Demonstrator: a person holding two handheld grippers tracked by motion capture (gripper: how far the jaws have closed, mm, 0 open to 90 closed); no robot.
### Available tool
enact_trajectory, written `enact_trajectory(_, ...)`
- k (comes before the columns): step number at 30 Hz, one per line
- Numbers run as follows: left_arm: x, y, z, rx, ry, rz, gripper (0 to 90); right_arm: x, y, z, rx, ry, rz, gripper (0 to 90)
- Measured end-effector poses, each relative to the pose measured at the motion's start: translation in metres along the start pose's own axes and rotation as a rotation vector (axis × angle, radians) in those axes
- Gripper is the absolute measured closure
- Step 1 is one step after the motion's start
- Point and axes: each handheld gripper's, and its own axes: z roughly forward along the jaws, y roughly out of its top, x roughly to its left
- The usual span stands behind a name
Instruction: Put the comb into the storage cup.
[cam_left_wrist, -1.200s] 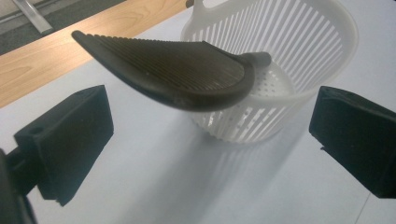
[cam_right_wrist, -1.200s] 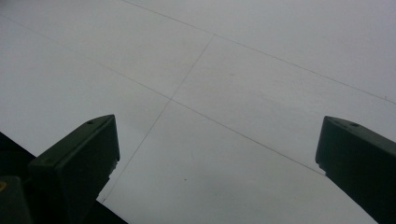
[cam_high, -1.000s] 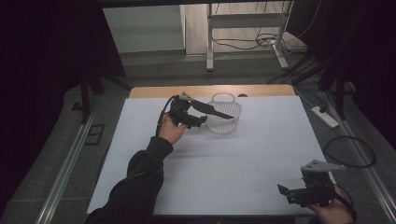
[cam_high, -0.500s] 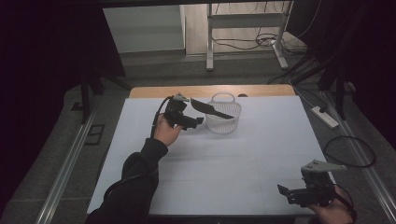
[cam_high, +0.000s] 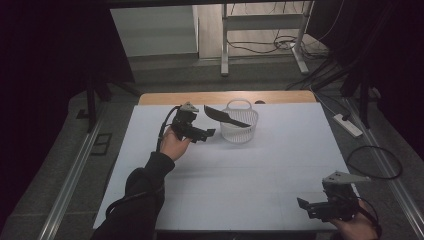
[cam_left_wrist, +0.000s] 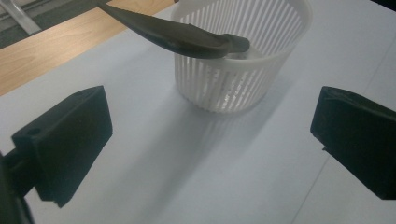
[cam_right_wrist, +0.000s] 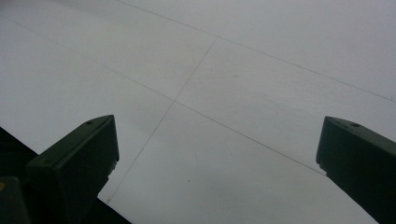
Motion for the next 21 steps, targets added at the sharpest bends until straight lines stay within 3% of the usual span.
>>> enact_trajectory(21,-0.006,-0.018,-0.018,-0.011,-0.033,-0.024,0.0,0.001,0.0,0.0,0.002,0.0,-0.004,0.0)
